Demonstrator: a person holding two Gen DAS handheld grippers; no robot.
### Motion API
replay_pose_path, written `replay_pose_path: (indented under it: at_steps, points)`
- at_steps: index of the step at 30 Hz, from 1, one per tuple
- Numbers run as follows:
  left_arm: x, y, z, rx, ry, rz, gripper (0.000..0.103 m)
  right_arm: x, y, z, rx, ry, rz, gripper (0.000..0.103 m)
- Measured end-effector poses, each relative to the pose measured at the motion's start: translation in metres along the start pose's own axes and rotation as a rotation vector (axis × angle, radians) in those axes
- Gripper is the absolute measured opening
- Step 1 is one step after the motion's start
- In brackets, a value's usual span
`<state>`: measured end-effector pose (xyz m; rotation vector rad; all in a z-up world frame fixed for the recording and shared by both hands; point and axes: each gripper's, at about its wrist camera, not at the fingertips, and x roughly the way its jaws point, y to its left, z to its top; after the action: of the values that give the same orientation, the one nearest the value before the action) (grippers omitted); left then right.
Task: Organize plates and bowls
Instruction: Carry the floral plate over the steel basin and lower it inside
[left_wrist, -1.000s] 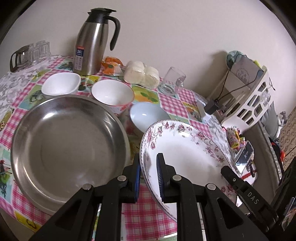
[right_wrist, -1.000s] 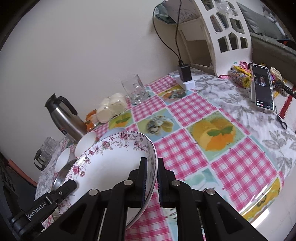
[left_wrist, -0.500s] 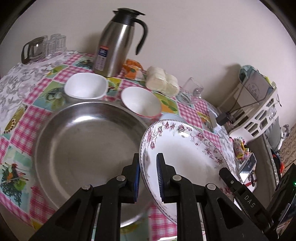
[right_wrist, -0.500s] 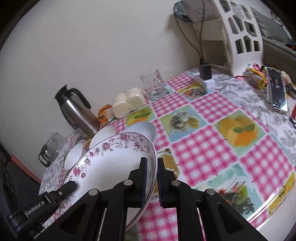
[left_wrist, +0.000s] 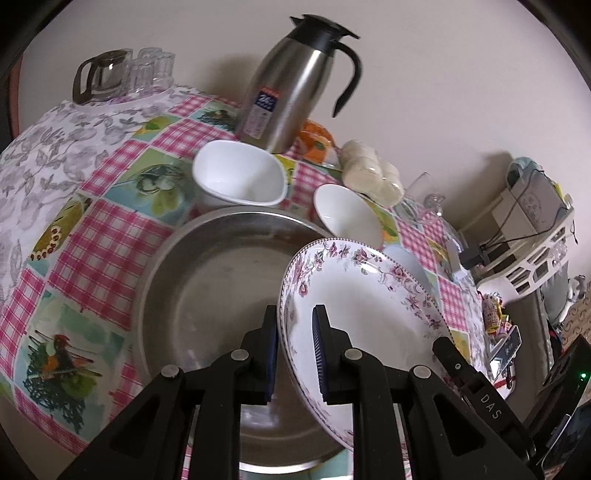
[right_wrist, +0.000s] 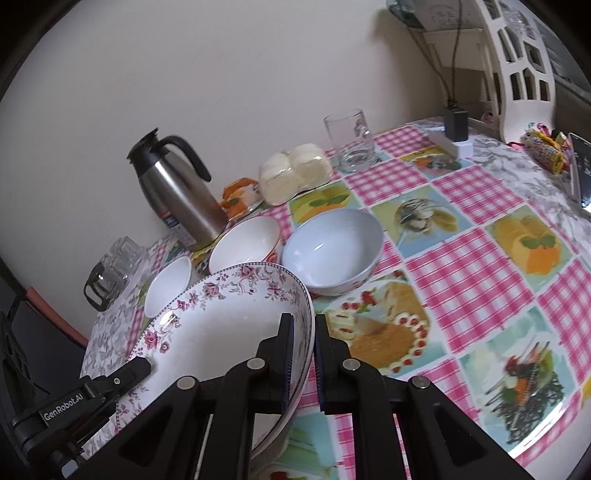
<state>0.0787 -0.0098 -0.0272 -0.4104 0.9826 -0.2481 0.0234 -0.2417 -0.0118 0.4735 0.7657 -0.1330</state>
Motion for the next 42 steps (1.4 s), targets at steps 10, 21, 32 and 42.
replay_pose_path:
  at_steps: [10,21,32,42]
  points:
    - [0.006,0.034,0.01,-0.063,0.015,0.041,0.017,0.025,0.03,-0.011,-0.045,0.043,0.007,0.012]
    - [0.015,0.049,0.014,-0.1,0.011,0.087,0.017,0.045,0.042,-0.019,-0.068,0.067,0.017,0.013]
    - [0.03,0.06,0.007,-0.152,0.052,0.104,0.018,0.07,0.043,-0.032,-0.092,0.148,-0.014,0.014]
    - [0.033,0.057,0.003,-0.174,0.085,0.116,0.018,0.07,0.039,-0.03,-0.099,0.166,-0.055,0.011]
